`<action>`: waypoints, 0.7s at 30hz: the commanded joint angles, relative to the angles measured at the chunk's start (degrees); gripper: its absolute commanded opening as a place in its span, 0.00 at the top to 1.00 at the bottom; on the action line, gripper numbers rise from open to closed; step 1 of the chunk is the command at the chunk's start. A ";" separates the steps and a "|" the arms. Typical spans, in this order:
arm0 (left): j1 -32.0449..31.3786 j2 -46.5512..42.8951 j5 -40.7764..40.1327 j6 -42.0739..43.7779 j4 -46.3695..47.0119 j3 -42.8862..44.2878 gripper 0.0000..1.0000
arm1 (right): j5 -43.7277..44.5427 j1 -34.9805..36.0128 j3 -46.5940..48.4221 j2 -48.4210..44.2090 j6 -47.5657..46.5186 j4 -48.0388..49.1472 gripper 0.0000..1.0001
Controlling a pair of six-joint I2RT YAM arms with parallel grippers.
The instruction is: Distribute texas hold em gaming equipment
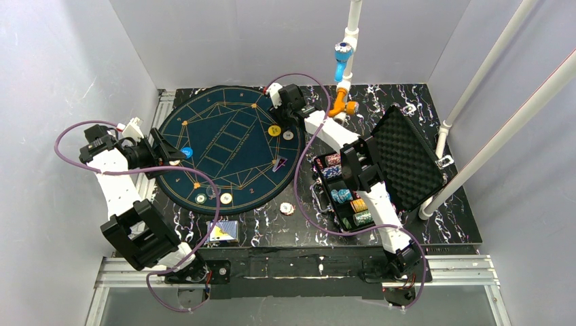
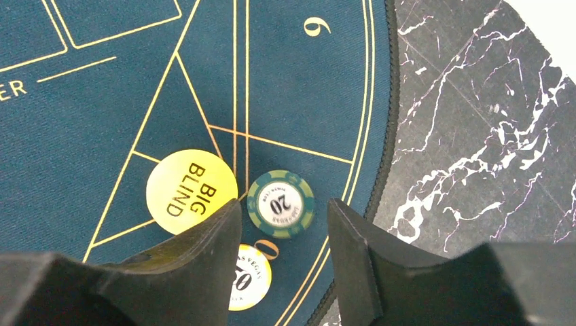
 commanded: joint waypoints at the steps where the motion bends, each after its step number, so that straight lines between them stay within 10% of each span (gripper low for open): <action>1: 0.47 -0.40 1.37 0.57 -0.83 1.47 0.24 | 0.78 -0.90 0.51 1.20 -0.43 2.68 0.41; 21: 0.40 -1.01 2.27 1.39 -0.81 1.11 0.24 | -12.68 4.57 -6.02 -14.86 -4.50 -5.56 0.08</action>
